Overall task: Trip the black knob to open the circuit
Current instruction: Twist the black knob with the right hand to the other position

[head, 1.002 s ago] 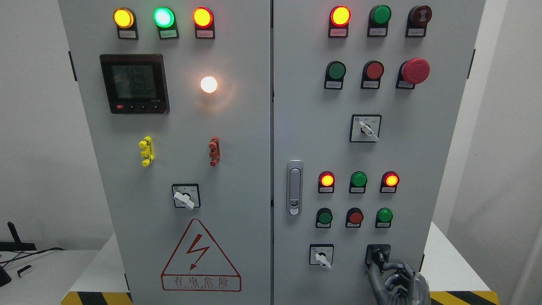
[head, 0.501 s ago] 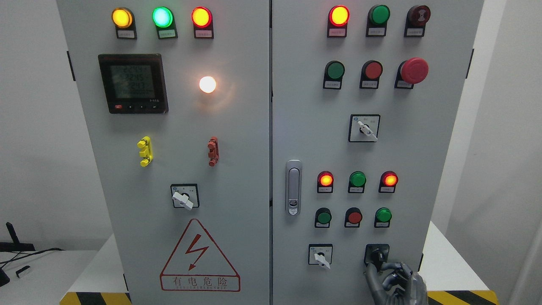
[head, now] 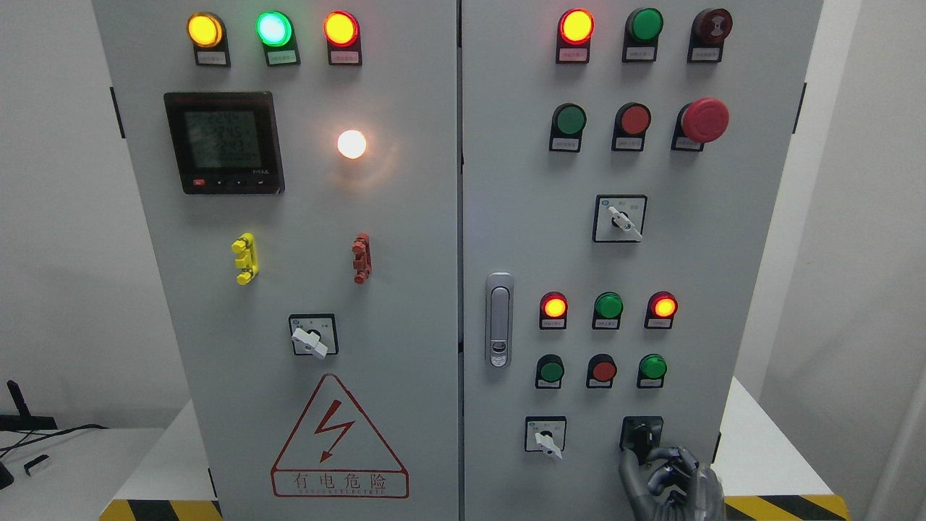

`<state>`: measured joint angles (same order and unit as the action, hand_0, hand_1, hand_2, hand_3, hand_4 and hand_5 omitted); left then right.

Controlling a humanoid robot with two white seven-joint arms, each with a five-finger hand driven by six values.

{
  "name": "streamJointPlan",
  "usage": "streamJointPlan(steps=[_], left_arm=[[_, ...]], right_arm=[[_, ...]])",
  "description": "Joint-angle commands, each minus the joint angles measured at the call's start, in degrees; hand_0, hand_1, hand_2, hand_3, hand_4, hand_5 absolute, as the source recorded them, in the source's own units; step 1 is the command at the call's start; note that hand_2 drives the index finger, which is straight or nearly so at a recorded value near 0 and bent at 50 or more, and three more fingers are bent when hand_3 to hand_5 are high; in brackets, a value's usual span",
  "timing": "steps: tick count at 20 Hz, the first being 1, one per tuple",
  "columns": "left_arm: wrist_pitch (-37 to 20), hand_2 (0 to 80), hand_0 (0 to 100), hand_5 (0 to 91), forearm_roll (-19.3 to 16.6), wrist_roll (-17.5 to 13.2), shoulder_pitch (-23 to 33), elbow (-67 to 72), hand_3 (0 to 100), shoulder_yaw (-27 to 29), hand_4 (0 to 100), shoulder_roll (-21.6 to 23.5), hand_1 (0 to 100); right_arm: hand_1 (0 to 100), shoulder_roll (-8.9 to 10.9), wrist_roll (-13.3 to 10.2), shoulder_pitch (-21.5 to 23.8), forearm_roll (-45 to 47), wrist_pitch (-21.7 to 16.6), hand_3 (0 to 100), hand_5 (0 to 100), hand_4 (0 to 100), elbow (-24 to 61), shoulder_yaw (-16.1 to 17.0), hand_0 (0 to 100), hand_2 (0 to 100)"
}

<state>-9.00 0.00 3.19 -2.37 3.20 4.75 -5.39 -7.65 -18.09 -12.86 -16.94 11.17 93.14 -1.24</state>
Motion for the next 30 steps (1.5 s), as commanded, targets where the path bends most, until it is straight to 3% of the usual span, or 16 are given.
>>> streamJointPlan(steps=[1,30], left_arm=[[0.0,0.0,12,0.0,-1.8,0.0,0.0,0.0,0,0.0,0,0.0,39],[0.0,0.0,12,0.0,-1.8,0.0,0.0,0.0,0,0.0,0,0.0,39]], right_arm=[[66,0.00,-0.1,-0.1,1.9,-0.1,90,99,88,0.1,-0.8,32,57],[66,0.00,-0.1,-0.2,4.0,-0.1,90,99,89,0.0,-2.2,31,57]])
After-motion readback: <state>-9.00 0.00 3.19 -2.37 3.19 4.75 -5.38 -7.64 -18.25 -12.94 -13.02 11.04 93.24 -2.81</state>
